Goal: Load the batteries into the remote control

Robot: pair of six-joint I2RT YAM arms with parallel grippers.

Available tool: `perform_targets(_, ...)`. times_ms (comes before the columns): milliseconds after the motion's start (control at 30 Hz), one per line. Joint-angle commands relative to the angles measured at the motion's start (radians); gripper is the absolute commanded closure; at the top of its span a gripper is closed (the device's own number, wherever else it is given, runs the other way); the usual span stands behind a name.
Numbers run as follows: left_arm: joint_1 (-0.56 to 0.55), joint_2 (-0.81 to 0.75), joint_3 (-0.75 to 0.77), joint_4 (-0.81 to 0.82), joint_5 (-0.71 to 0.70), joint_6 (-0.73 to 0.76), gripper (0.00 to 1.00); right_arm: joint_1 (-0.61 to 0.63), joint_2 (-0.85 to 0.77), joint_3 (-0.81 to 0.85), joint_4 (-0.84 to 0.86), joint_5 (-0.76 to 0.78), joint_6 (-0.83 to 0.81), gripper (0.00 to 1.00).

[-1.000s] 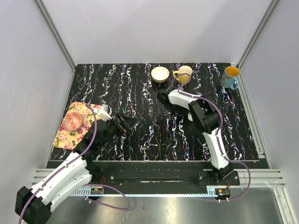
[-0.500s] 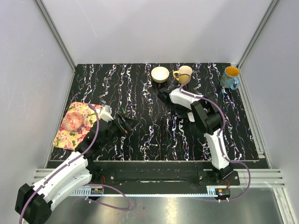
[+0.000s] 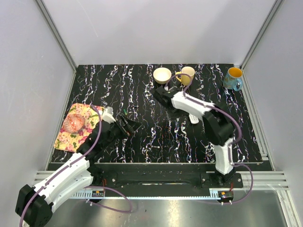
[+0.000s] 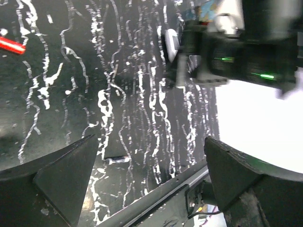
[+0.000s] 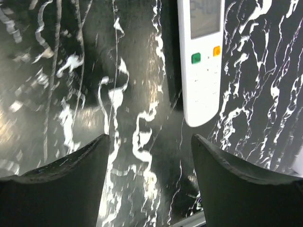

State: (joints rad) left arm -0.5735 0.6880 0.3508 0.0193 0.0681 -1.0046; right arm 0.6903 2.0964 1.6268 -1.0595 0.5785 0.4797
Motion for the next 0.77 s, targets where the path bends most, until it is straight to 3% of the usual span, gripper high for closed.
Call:
perform_targets(0, -0.002, -0.016, 0.071, -0.108, -0.100, 0.060, 0.01, 0.000, -0.349, -0.109, 0.117, -0.095, 0.039, 0.24)
perform_targets(200, 0.003, 0.063, 0.198, -0.358, -0.296, 0.158, 0.01, 0.000, -0.952, -0.568, 0.428, -0.238, 0.006, 0.20)
perform_targets(267, 0.007, 0.103, 0.263, -0.404, -0.317, 0.193, 0.01, 0.000, -1.063, -0.714, 0.473, -0.249, 0.020, 0.10)
perform_targets(333, 0.009, 0.161, 0.325, -0.465, -0.350, 0.227, 0.01, 0.000, -1.186, -0.807, 0.506, -0.243, 0.037, 0.08)
perform_targets(467, 0.014, 0.228, 0.378, -0.480, -0.364, 0.282, 0.01, -0.002, -1.271, -0.869, 0.547, -0.235, 0.057, 0.03)
perform_targets(733, 0.023, 0.231, 0.379, -0.406, -0.268, 0.339, 0.01, 0.000, -1.239, -0.869, 0.593, -0.279, 0.066, 0.02)
